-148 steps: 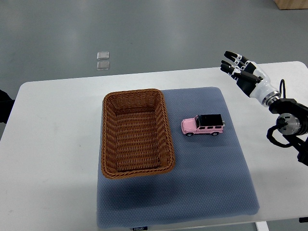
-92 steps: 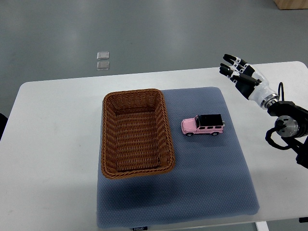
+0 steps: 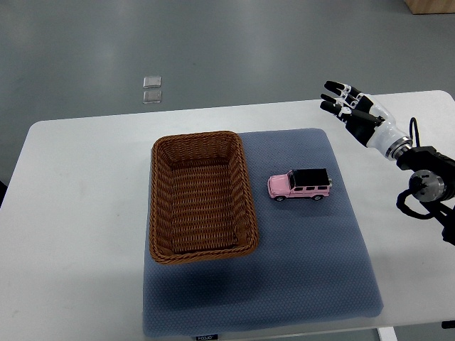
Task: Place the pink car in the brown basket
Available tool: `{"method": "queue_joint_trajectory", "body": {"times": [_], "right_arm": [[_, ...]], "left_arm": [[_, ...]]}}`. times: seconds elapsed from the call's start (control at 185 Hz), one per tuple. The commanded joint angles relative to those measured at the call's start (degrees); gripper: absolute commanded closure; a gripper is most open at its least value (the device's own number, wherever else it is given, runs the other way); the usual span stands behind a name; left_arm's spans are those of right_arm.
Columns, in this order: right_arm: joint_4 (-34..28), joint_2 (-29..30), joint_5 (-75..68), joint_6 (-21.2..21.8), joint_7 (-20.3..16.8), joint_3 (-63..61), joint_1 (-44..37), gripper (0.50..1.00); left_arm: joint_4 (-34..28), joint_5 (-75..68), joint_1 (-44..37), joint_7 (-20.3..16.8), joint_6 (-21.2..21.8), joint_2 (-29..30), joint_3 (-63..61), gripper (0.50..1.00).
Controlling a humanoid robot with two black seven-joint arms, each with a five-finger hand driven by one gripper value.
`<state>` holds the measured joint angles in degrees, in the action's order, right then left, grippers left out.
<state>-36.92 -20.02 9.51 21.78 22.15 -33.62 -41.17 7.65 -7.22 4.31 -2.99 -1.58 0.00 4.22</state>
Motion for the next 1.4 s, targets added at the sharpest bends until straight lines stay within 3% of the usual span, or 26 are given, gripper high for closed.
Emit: {"method": "queue_joint_trajectory", "body": {"times": [0.0, 0.362, 0.741, 0.854, 0.946, 1.184, 1.395], "right_arm": [[0.0, 0.0, 2.7, 0.1, 0.1, 0.0, -0.1, 0.589], [-0.6, -1.2, 17.7, 1.2, 1.1, -0.1, -1.5, 0.589], [-3.9, -3.8, 40.1, 1.7, 6.0, 0.1, -4.9, 0.589], [-4.7, -4.4, 49.8, 2.0, 9.4, 0.7, -5.0, 0.589], [-4.8, -4.9, 58.8, 1.3, 12.8, 2.1, -5.0, 0.591], [-7.3, -6.7, 63.8, -0.2, 12.8, 5.4, -5.1, 0.591], [-8.8, -7.2, 69.1, -5.0, 12.8, 9.5, -5.2, 0.591]], "left_arm": [[0.0, 0.1, 0.0, 0.0, 0.0, 0.0, 0.0, 0.500], [0.0, 0.0, 0.0, 0.0, 0.0, 0.0, 0.0, 0.500], [-0.1, 0.1, 0.0, 0.1, 0.0, 0.0, 0.0, 0.500], [-0.1, 0.1, 0.0, 0.1, 0.0, 0.0, 0.0, 0.500], [0.0, 0.0, 0.0, 0.1, 0.0, 0.0, -0.1, 0.500], [0.0, 0.0, 0.0, 0.1, 0.0, 0.0, -0.1, 0.500], [0.0, 0.0, 0.0, 0.1, 0.0, 0.0, -0.2, 0.500]]}}
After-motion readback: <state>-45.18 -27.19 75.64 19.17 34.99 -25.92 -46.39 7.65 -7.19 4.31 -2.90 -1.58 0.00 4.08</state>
